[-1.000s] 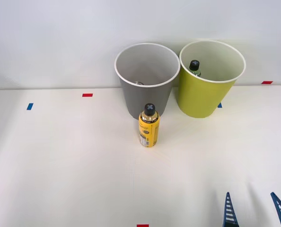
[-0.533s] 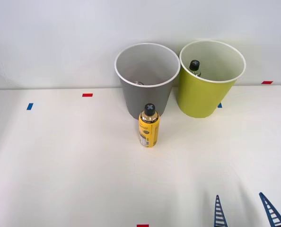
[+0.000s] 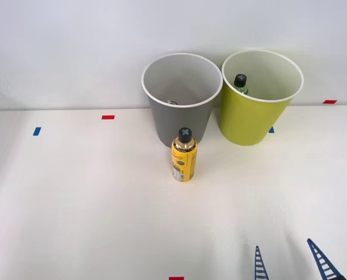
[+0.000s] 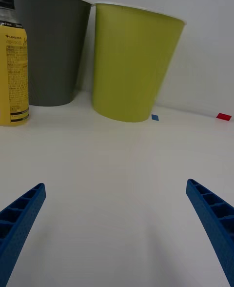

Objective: Put cans in the gray bin, plastic bottles in the light green bin

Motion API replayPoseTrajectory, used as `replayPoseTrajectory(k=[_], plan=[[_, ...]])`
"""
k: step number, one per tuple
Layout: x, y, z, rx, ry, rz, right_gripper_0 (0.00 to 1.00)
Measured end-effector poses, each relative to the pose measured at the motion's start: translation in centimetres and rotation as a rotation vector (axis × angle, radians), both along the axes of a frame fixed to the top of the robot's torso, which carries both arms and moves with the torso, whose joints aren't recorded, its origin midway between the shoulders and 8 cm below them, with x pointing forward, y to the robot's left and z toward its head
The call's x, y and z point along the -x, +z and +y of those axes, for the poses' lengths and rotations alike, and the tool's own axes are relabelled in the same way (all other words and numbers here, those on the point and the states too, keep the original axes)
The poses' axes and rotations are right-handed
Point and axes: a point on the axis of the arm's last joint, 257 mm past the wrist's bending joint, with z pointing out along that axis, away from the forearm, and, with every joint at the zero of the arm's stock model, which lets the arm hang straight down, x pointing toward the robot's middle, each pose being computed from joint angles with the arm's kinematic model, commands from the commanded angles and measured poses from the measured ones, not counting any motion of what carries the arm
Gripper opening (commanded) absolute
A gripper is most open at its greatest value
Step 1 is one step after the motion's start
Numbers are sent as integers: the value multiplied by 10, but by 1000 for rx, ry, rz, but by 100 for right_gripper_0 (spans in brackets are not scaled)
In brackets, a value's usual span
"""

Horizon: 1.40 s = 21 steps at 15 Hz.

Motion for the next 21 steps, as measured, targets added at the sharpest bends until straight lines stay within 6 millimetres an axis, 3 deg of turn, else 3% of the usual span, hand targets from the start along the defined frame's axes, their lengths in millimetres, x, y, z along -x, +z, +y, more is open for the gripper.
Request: replayPoseTrajectory(k=[21], plan=[[3,-1,-3,8,-13,6,100]])
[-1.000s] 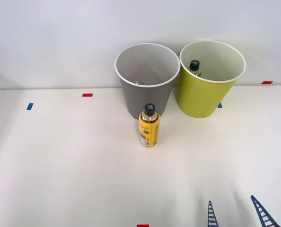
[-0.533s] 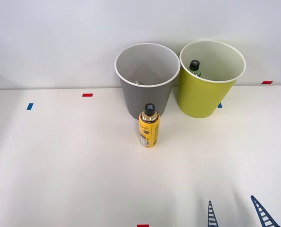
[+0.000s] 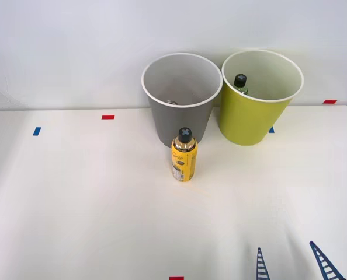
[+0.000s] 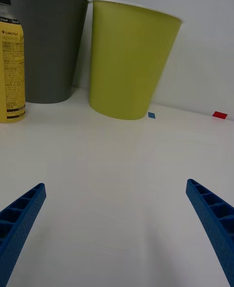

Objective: Put cans in the gray bin, plastic bottles in the light green bin

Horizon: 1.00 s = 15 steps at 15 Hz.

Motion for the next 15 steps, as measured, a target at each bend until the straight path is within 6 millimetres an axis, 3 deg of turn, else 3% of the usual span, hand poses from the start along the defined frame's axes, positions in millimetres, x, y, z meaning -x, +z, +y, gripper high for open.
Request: replayPoseTrajectory(k=[15], plan=[[0,0,0,0,0,0,100]])
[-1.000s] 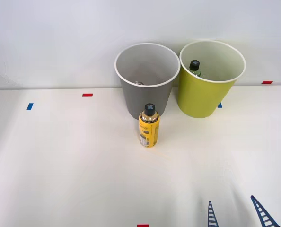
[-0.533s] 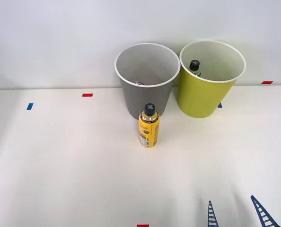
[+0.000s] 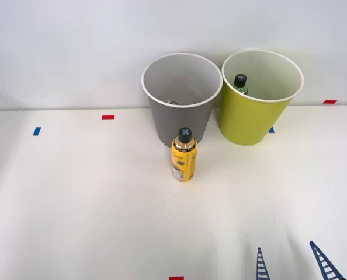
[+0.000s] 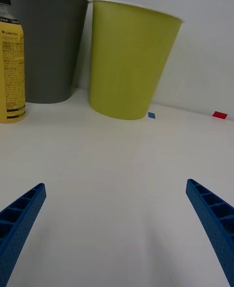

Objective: Put cans in the gray bin, plastic bottles in the light green bin

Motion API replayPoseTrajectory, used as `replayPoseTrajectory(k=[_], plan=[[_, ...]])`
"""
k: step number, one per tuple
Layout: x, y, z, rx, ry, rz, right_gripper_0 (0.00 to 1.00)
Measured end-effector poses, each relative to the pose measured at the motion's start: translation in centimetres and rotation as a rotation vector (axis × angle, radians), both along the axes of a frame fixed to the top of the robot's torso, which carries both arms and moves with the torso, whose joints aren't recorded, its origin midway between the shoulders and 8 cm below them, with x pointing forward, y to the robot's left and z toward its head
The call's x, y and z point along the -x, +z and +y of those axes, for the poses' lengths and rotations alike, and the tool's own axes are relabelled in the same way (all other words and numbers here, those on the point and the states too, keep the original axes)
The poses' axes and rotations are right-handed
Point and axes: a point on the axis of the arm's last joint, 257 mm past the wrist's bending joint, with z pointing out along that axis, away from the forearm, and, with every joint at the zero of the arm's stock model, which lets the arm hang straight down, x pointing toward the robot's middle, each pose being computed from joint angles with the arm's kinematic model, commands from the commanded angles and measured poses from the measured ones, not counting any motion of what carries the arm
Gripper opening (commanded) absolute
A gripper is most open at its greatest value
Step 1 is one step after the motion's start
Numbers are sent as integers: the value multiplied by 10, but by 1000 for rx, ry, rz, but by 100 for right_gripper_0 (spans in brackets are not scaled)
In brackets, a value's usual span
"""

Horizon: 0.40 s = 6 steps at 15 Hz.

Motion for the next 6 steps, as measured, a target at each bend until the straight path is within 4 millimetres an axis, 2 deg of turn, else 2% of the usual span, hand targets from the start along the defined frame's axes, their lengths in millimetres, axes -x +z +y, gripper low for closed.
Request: replayPoseTrajectory(k=[6], plan=[[0,0,0,0,0,0,100]])
